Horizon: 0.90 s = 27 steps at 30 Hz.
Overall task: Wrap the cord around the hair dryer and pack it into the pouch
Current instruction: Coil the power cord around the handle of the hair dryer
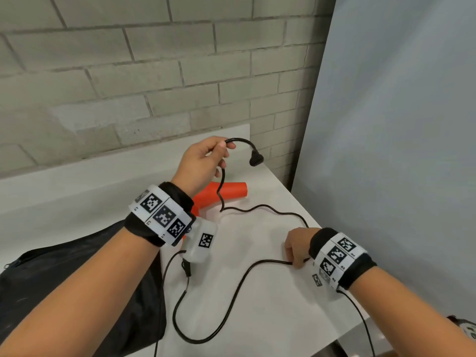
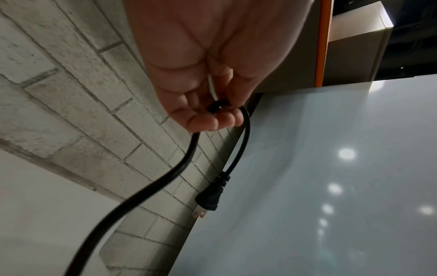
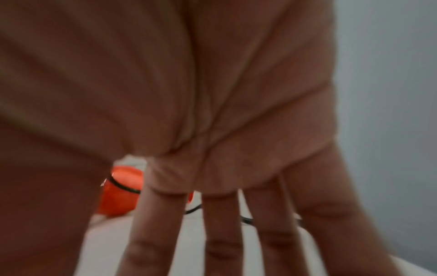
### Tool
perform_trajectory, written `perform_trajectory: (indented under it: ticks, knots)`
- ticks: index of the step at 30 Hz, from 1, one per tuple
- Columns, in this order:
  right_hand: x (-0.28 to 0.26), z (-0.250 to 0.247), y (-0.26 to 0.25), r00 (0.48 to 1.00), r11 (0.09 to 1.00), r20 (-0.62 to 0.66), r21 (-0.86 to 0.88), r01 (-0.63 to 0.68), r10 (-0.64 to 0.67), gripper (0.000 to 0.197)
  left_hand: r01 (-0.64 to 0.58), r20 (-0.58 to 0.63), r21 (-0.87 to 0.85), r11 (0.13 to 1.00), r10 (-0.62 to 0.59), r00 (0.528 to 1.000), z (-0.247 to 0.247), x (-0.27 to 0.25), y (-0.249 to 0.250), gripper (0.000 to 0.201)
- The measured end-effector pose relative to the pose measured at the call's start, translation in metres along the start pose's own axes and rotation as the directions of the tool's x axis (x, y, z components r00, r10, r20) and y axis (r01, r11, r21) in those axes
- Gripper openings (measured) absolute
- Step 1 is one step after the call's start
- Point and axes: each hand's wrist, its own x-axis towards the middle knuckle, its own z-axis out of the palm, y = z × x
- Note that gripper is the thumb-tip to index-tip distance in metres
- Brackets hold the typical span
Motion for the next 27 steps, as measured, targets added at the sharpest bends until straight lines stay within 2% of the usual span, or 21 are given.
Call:
perform_trajectory:
  ticks: [2, 5, 8, 11, 15, 17, 20, 24, 27]
  knots:
    - [-0.004, -0.007, 0.004, 0.999, 0.999, -0.024, 0.017, -0.042, 0.043, 0.038, -0.017, 0.021, 0.048, 0.999, 0.016, 1.0, -0.002, -0.002, -0.002, 0.026]
    - [-0.002, -0.02, 0.016, 0.975, 0.991, -0.177, 0.043, -0.127, 0.133, 0.038, -0.038, 0.117, 0.178, 0.983, 0.018, 0.993, 0.0, -0.017, -0.014, 0.019]
    - [0.008, -0.021, 0.029, 0.956, 0.975, -0.197, 0.087, -0.203, 0.216, 0.043, -0.089, 0.253, 0.334, 0.939, 0.002, 0.967, 0.001, -0.042, -0.029, 0.015]
    - [0.012, -0.017, 0.03, 0.953, 0.97, -0.188, 0.097, -0.221, 0.236, 0.044, -0.154, 0.38, 0.496, 0.855, -0.054, 0.923, 0.002, -0.066, -0.042, 0.017]
    - [0.016, -0.013, 0.032, 0.944, 0.955, -0.176, 0.157, -0.254, 0.28, 0.044, -0.166, 0.508, 0.645, 0.746, -0.256, 0.823, 0.007, -0.088, -0.058, 0.023]
    - [0.014, -0.011, 0.034, 0.938, 0.947, -0.176, 0.18, -0.267, 0.298, 0.048, -0.152, 0.506, 0.714, 0.684, -0.354, 0.787, 0.01, -0.093, -0.064, 0.026]
    - [0.012, -0.006, 0.038, 0.938, 0.934, -0.154, 0.229, -0.273, 0.312, 0.052, -0.14, 0.472, 0.786, 0.602, -0.44, 0.764, 0.015, -0.087, -0.074, 0.028]
    - [0.006, -0.001, 0.037, 0.94, 0.94, -0.123, 0.168, -0.296, 0.318, 0.051, -0.16, 0.396, 0.891, 0.424, -0.558, 0.729, 0.024, -0.066, -0.083, 0.03]
    - [0.004, 0.003, 0.031, 0.932, 0.943, -0.149, 0.094, -0.321, 0.332, 0.052, -0.163, 0.396, 0.895, 0.415, -0.572, 0.719, 0.029, -0.057, -0.085, 0.032]
